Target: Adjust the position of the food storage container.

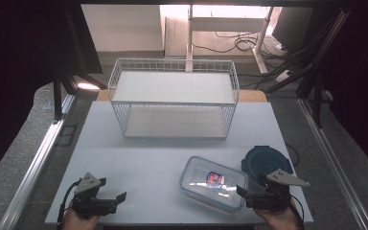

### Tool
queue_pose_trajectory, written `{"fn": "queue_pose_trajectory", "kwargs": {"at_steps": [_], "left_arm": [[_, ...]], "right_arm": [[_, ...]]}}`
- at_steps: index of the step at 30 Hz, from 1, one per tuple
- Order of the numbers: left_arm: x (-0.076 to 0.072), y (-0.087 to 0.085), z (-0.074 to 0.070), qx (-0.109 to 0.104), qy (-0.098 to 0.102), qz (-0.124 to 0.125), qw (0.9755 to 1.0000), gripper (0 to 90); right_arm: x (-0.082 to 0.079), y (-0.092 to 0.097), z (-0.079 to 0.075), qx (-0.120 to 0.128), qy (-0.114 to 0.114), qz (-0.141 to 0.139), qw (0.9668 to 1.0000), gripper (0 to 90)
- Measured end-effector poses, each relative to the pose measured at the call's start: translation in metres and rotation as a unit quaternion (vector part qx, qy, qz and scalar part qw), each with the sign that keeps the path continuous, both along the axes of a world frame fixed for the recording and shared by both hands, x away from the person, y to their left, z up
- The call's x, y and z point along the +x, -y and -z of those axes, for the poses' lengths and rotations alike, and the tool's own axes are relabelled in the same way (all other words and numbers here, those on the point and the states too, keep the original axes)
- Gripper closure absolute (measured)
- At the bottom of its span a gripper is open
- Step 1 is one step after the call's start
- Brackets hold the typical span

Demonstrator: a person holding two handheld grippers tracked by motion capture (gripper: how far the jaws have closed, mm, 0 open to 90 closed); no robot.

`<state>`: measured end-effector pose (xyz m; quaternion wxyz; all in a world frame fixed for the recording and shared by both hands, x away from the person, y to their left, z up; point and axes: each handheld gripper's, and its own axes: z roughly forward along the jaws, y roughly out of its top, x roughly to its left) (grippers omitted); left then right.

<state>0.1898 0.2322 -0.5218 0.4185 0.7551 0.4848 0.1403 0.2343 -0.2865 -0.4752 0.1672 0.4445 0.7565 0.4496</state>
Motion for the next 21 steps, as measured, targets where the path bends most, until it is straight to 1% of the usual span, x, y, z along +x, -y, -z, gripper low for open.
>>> {"fn": "queue_pose_trajectory", "kwargs": {"at_steps": [1,2,3,4,5,6,7,8,9,10,11,12,13,14,16,18,19,21], "left_arm": [[0.000,0.000,0.000,0.000,0.000,0.000,1.0000,5.2],[0.000,0.001,0.001,-0.004,0.006,0.003,1.0000,4.9],[0.000,0.001,0.001,-0.006,0.014,0.006,0.9999,4.9],[-0.001,0.002,0.001,-0.014,0.021,0.013,0.9996,4.5],[-0.001,0.002,0.001,-0.014,0.021,0.013,0.9996,4.5],[-0.001,0.002,0.002,-0.019,0.023,0.015,0.9994,4.5],[-0.001,0.002,0.002,-0.024,0.023,0.018,0.9993,4.5],[0.000,0.002,0.004,-0.031,0.024,0.025,0.9989,4.9],[0.000,0.002,0.004,-0.031,0.024,0.025,0.9989,4.9],[0.001,0.003,0.005,-0.030,0.024,0.029,0.9988,5.1],[0.001,0.003,0.005,-0.030,0.024,0.029,0.9988,5.3],[0.000,0.004,0.005,-0.024,0.027,0.033,0.9988,5.4],[0.000,0.004,0.005,-0.024,0.027,0.033,0.9988,5.6],[0.000,0.005,0.005,-0.020,0.033,0.037,0.9986,5.6],[-0.001,0.006,0.004,-0.018,0.036,0.037,0.9985,5.6],[-0.001,0.007,0.004,-0.013,0.040,0.036,0.9985,5.6],[-0.001,0.007,0.005,-0.013,0.037,0.037,0.9985,5.6],[0.000,0.007,0.005,-0.013,0.036,0.038,0.9985,5.6]], "right_arm": [[0.000,0.000,0.000,0.000,0.000,0.000,1.0000,0.0],[-0.001,-0.002,0.000,-0.004,0.003,0.002,1.0000,2.0],[-0.001,-0.002,0.000,-0.004,0.003,0.002,1.0000,2.0],[-0.002,-0.002,-0.001,-0.002,0.009,0.005,0.9999,5.8],[-0.002,-0.002,-0.001,-0.002,0.009,0.005,0.9999,5.8],[-0.003,-0.001,-0.002,0.000,0.022,0.007,0.9997,11.3],[-0.003,-0.001,-0.002,0.000,0.022,0.007,0.9997,11.3],[-0.004,0.001,-0.004,0.002,0.034,0.010,0.9994,15.7],[-0.004,0.001,-0.004,0.002,0.034,0.010,0.9994,15.7],[-0.005,0.003,-0.005,0.008,0.040,0.012,0.9991,18.2],[-0.005,0.004,-0.006,0.008,0.043,0.013,0.9990,19.3],[-0.006,0.004,-0.006,0.008,0.045,0.013,0.9989,20.1],[-0.006,0.004,-0.006,0.008,0.045,0.013,0.9989,20.1],[-0.006,0.005,-0.005,0.003,0.044,0.013,0.9989,20.6],[-0.005,0.005,-0.005,0.004,0.044,0.014,0.9989,20.9],[-0.004,0.006,-0.005,0.007,0.035,0.009,0.9993,22.1],[-0.004,0.008,-0.005,0.006,0.029,0.004,0.9995,24.1],[-0.003,0.010,-0.005,-0.005,0.026,-0.003,0.9996,28.1]]}}
